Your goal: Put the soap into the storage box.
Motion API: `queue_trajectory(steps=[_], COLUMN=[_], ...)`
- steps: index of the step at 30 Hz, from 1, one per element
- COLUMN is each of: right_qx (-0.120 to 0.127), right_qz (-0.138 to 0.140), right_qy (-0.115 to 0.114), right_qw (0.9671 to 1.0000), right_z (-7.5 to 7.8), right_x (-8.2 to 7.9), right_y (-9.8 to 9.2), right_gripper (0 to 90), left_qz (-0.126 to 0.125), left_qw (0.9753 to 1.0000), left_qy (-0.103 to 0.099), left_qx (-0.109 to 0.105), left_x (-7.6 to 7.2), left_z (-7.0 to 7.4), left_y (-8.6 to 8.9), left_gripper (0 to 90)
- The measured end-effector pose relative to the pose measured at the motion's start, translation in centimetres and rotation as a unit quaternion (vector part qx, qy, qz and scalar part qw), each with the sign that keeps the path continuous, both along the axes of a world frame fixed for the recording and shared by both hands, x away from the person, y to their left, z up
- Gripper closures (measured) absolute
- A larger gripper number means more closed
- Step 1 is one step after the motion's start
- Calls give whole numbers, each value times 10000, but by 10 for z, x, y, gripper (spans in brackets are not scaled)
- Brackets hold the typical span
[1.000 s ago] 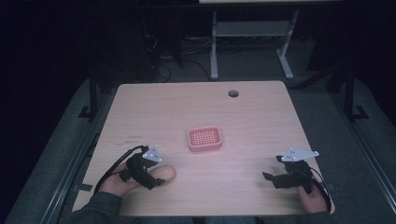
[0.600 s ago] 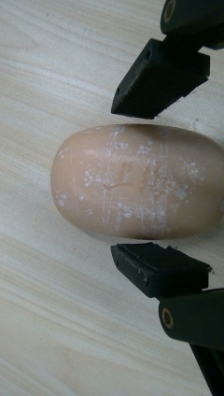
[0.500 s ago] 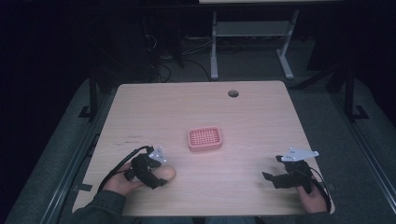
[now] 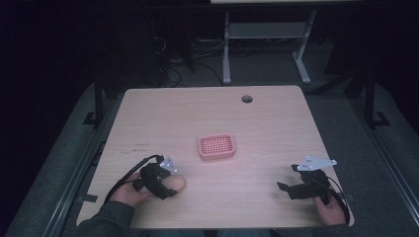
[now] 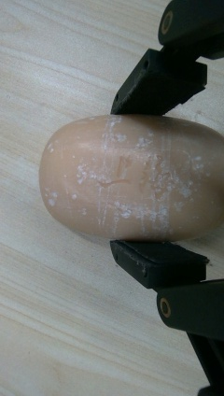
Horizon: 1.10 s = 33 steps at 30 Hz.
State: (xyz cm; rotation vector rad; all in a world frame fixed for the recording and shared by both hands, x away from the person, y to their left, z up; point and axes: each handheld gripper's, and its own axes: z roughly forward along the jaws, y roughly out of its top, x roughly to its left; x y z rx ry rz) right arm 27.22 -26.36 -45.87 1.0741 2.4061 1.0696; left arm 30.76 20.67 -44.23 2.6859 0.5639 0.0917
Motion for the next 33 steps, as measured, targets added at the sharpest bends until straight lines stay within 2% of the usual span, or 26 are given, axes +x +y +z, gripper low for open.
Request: queue_trajectory(steps=[5, 15, 21, 33], right_qx=[9, 31, 99, 146], right_qz=[-20, -61, -102, -97], right_qy=[-1, -12, -27, 2], right_qw=[10000, 10000, 9999, 9998], right_z=[0, 0, 1, 1], right_x=[0, -1, -2, -3], right_y=[0, -3, -5, -5], right_gripper=[141, 141, 141, 141], left_qz=[-54, -180, -179, -302], left_qw=[9999, 9998, 9998, 9995], left_qy=[-51, -57, 9, 64], left_qx=[114, 72, -61, -2], left_x=[-1, 1, 8, 22], left_z=[1, 9, 10, 17], left_y=[-2, -13, -20, -34], left_gripper=[321, 322, 322, 322])
